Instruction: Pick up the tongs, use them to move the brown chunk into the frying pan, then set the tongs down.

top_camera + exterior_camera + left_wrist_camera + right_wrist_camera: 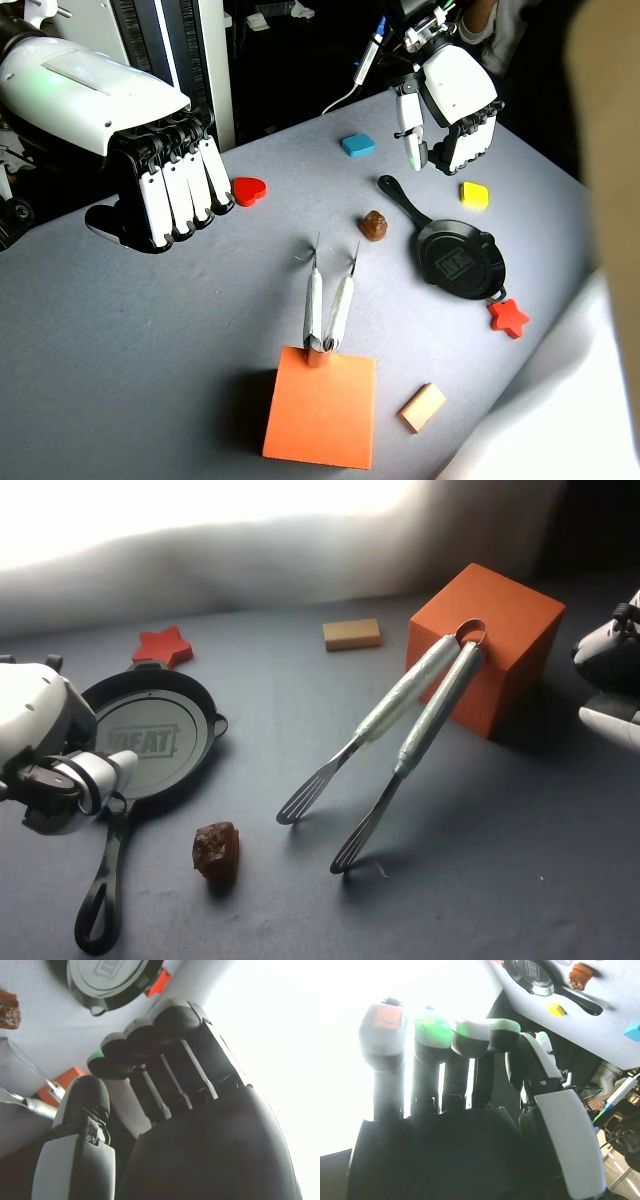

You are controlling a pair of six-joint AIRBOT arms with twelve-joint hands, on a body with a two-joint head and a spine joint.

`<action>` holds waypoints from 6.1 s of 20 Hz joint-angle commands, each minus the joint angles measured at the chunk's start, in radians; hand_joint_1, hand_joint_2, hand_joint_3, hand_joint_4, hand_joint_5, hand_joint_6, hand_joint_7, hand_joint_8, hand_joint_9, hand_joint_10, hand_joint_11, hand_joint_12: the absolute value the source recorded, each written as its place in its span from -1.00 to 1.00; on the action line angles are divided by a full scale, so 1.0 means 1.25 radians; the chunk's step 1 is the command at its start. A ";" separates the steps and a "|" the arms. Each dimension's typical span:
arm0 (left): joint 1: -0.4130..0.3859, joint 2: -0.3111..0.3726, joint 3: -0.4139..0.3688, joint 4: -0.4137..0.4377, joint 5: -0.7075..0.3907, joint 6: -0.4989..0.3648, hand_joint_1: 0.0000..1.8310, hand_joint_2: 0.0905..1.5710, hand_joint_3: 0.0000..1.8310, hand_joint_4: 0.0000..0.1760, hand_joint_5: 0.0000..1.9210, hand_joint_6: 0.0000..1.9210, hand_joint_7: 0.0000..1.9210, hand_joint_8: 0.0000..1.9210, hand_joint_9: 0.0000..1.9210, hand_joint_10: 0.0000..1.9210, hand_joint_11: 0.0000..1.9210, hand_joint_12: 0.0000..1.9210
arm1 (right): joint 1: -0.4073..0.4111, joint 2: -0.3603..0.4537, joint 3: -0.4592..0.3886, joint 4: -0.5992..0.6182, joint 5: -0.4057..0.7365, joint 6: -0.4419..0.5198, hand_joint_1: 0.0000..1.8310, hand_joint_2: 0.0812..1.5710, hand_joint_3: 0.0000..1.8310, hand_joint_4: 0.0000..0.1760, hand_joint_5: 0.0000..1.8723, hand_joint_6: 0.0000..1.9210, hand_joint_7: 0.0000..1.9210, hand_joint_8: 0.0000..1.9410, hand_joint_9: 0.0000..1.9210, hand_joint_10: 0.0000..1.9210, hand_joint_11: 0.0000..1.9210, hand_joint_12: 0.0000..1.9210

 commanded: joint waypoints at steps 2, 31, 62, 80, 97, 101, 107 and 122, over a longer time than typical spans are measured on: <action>-0.014 0.001 0.006 0.060 -0.056 0.002 -0.85 0.53 -0.81 -1.00 -0.91 -0.91 -0.87 -0.94 -0.89 -0.90 -1.00 -0.42 | 0.003 0.005 -0.003 -0.008 0.087 -0.006 -0.63 0.31 -0.74 -1.00 -0.90 -0.75 -0.82 -0.88 -0.91 -0.71 -1.00 -0.50; -0.128 -0.022 0.033 -0.125 -0.023 0.155 -0.88 0.67 -1.00 -1.00 -0.95 -1.00 -0.93 -1.00 -0.94 -1.00 -1.00 -0.59 | 0.223 -0.429 0.422 -0.255 -0.467 0.310 0.23 0.17 -1.00 -1.00 -1.00 -1.00 -1.00 -1.00 -1.00 -1.00 -1.00 -1.00; -0.136 -0.028 0.029 -0.110 -0.038 0.216 -0.88 0.67 -1.00 -1.00 -0.93 -0.99 -0.90 -1.00 -0.91 -1.00 -1.00 -0.51 | 0.113 -0.750 0.633 -0.636 -0.534 0.600 0.24 0.13 -1.00 -1.00 -1.00 -1.00 -1.00 -1.00 -1.00 -1.00 -1.00 -1.00; -0.138 -0.028 0.016 -0.127 -0.083 0.218 -0.90 0.67 -1.00 -1.00 -0.93 -1.00 -0.89 -1.00 -0.89 -1.00 -1.00 -0.48 | 0.107 -0.748 0.632 -0.644 -0.527 0.592 0.26 0.39 -0.98 -1.00 -0.64 -0.92 -0.59 -0.95 -0.67 -0.91 -1.00 -0.02; -0.136 -0.028 0.008 -0.151 -0.103 0.209 -0.85 0.66 -1.00 -1.00 -0.94 -1.00 -0.89 -1.00 -0.88 -1.00 -1.00 -0.44 | 0.224 -0.702 0.553 -0.647 -0.575 0.644 0.18 0.57 -1.00 -1.00 -0.23 0.42 0.05 -0.89 -0.20 -0.31 -0.55 0.57; -0.137 -0.028 0.007 -0.158 -0.117 0.207 -0.86 0.65 -1.00 -1.00 -0.92 -0.99 -0.87 -1.00 -0.85 -0.99 -1.00 -0.36 | 0.234 -0.658 0.435 -1.052 -0.719 1.082 0.19 0.56 -1.00 -1.00 -0.22 0.40 0.05 -0.90 -0.21 -0.31 -0.57 0.58; -0.137 -0.028 0.006 -0.160 -0.247 0.174 -0.85 0.65 -1.00 -1.00 -0.91 -1.00 -0.86 -1.00 -0.85 -1.00 -1.00 -0.36 | 0.224 -0.648 0.311 -1.233 -0.894 1.398 0.19 0.57 -1.00 -1.00 -0.23 0.41 0.06 -0.89 -0.24 -0.25 -0.59 0.63; -0.138 -0.030 -0.058 -0.262 -0.495 0.131 -0.89 0.66 -1.00 -1.00 -0.93 -1.00 -0.88 -1.00 -0.87 -1.00 -1.00 -0.37 | 0.169 -0.786 0.248 -1.315 -1.113 1.724 0.17 0.55 -1.00 -1.00 -0.34 -0.36 -0.07 -0.91 -0.38 -0.20 -0.78 0.66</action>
